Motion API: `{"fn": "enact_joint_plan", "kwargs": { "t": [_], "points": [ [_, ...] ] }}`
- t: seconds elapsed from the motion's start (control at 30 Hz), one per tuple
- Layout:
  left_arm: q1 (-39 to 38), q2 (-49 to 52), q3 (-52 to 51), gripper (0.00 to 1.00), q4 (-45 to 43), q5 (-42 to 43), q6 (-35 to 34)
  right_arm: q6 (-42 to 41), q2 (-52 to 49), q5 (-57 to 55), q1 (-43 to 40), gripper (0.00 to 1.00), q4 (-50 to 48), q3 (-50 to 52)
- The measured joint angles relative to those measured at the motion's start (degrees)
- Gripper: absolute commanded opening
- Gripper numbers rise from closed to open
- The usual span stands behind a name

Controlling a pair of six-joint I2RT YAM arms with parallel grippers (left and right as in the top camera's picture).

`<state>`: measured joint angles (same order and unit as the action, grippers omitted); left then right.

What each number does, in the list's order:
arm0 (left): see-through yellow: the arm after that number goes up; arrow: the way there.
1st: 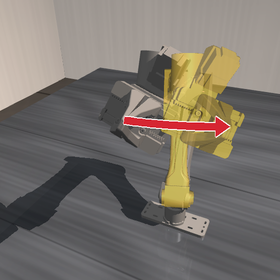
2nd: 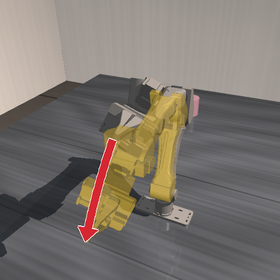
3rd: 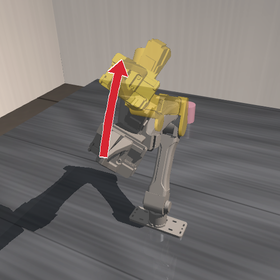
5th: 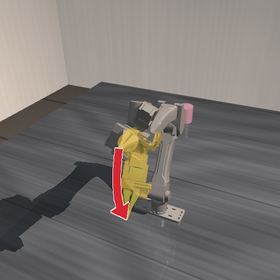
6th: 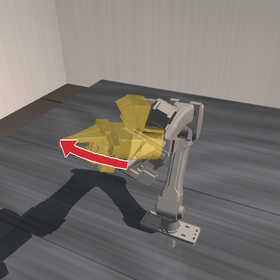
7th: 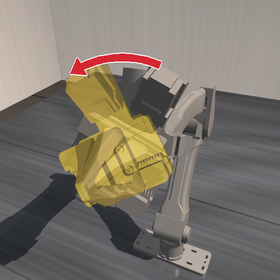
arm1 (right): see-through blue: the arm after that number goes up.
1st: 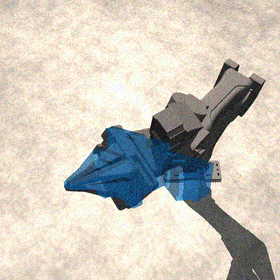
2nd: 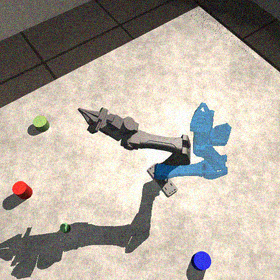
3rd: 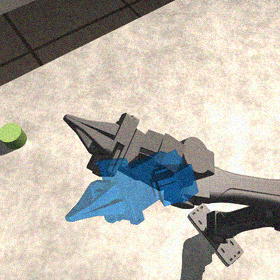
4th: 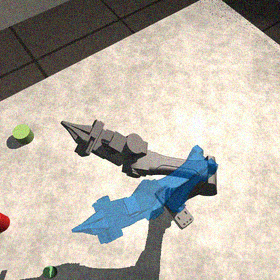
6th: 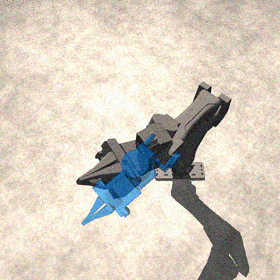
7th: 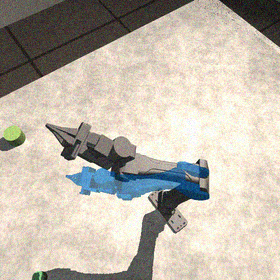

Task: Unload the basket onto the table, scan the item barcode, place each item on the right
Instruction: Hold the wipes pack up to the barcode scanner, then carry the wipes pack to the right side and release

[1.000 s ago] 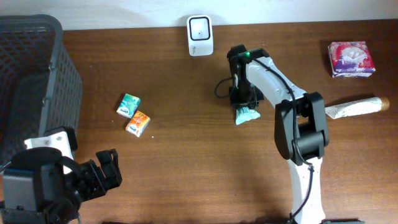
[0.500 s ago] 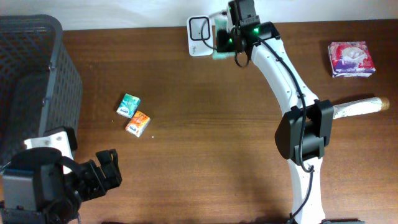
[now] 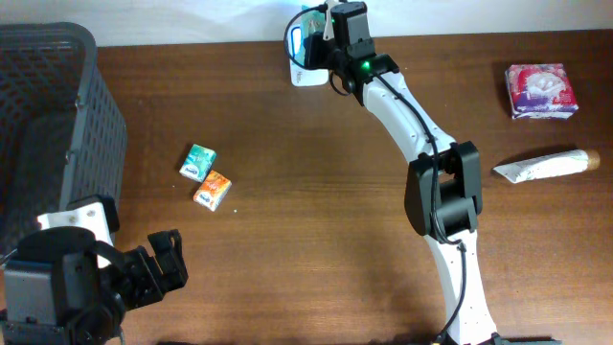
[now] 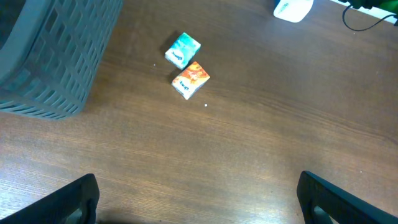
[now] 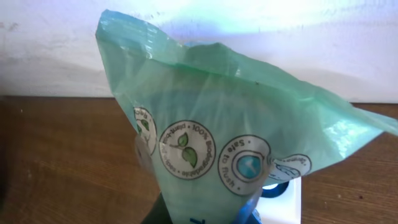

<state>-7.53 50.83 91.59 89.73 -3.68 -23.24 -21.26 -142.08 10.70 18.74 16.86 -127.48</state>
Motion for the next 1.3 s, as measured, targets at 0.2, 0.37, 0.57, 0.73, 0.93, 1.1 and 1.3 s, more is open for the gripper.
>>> {"fn": "enact_joint_plan", "kwargs": {
  "t": [0.2, 0.37, 0.57, 0.73, 0.93, 1.1, 1.3],
  "points": [
    [0.0, 0.0, 0.0, 0.99, 0.02, 0.0, 0.0, -6.08, -0.28, -0.02, 0.0, 0.04, 3.3, 0.0],
    [0.0, 0.0, 0.0, 0.99, 0.0, 0.0, 0.0, -8.87, -0.68, 1.88, 0.0, 0.04, 4.28, 0.0],
    [0.0, 0.0, 0.0, 0.99, 0.02, 0.0, 0.0, -10.38, -0.68, 2.95, 0.0, 0.13, 2.32, 0.0],
    [0.0, 0.0, 0.0, 0.99, 0.02, 0.0, 0.0, -11.89, -0.7, 0.76, 0.0, 0.12, 2.12, 0.0],
    [0.0, 0.0, 0.0, 0.99, 0.02, 0.0, 0.0, -12.26, -0.7, -0.11, -0.2, 0.04, 2.01, 0.0],
    [0.0, 0.0, 0.0, 0.99, 0.07, 0.0, 0.0, -12.44, 1.73, -0.11, -3.52, 0.04, 9.64, 0.09],
    [0.0, 0.0, 0.0, 0.99, 0.07, 0.0, 0.0, -12.59, 13.18, -0.37, -17.79, 0.04, 28.89, -0.31]
  ]
}}
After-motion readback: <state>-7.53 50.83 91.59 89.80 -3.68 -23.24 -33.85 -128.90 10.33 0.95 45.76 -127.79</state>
